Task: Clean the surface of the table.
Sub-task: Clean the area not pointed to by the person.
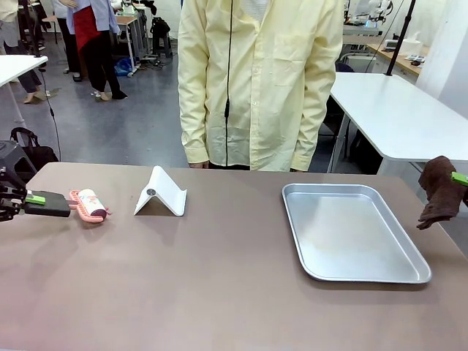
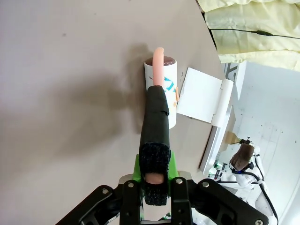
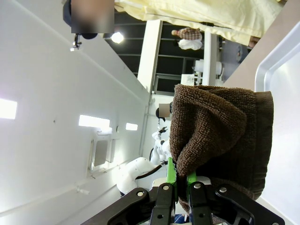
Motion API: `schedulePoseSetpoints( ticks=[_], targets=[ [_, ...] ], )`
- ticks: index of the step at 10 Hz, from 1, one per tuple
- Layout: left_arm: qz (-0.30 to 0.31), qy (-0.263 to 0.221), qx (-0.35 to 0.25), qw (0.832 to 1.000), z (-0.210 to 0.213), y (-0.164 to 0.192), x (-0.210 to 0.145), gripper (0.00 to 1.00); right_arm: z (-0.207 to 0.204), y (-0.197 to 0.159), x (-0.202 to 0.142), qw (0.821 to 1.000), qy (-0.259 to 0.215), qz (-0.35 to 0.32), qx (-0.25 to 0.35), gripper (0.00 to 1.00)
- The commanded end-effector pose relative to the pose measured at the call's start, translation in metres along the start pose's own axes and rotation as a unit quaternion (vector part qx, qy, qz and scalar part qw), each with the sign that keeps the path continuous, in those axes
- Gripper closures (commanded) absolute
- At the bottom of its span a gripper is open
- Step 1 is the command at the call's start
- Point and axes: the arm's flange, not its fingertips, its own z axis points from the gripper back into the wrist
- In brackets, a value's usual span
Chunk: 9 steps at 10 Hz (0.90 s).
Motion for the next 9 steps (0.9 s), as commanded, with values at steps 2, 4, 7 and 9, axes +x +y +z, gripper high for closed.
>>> schedulePoseSetpoints(
  ticks=[2,4,7,9],
  targets=[
    [0.009,0.014,0.032,0.999,-0.026,0.001,-0.001,0.78,0.001,0.004,-0.001,1.000,0.002,0.003,0.003,0.91],
    [0.001,0.014,0.006,1.000,-0.033,-0.004,0.003,0.78,0.001,0.004,-0.001,1.000,0.002,0.003,0.003,0.91],
    [-0.007,0.043,-0.032,0.999,-0.054,-0.018,0.001,0.78,0.001,0.004,-0.001,1.000,0.002,0.003,0.003,0.91],
    [-0.008,0.052,-0.020,0.998,-0.067,-0.025,0.003,0.78,0.001,0.004,-0.001,1.000,0.002,0.003,0.003,0.91]
  ],
)
